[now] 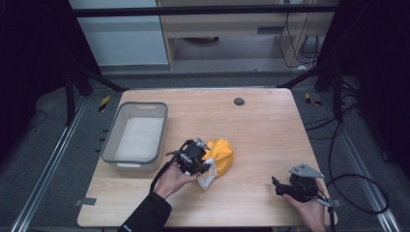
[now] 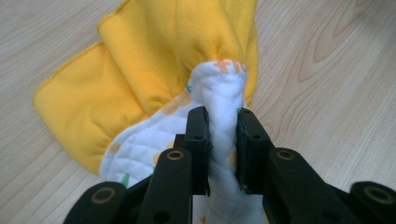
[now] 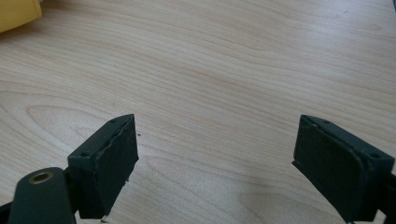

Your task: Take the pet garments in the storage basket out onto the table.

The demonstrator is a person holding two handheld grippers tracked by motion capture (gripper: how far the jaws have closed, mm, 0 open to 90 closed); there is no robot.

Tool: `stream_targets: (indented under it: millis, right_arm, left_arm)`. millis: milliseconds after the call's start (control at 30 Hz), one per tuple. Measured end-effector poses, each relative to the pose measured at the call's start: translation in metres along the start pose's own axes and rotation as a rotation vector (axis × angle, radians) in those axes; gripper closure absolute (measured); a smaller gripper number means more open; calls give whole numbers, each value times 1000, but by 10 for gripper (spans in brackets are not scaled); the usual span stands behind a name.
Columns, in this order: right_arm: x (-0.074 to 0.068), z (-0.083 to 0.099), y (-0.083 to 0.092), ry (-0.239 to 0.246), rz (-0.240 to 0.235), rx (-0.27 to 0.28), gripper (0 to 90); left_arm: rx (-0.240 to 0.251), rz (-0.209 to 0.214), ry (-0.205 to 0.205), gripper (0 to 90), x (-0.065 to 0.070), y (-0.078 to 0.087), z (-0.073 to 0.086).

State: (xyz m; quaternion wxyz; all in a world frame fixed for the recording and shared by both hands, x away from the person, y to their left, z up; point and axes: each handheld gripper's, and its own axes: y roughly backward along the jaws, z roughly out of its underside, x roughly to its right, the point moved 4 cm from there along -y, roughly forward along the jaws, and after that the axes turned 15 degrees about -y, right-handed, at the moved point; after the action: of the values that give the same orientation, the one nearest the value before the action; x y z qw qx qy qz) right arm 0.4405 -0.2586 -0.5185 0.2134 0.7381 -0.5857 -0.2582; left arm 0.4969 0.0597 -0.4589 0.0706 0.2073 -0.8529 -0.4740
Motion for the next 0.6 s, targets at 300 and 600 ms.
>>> stream_targets:
  millis: [300,600]
  right_arm:
    - [0,0,0,1,1,-3,135]
    - [0,1,0,1,4,-6,133]
  left_arm:
    - [5,12,-21,636,5,-4,3]
    - [31,2,-36,434,9,5,4]
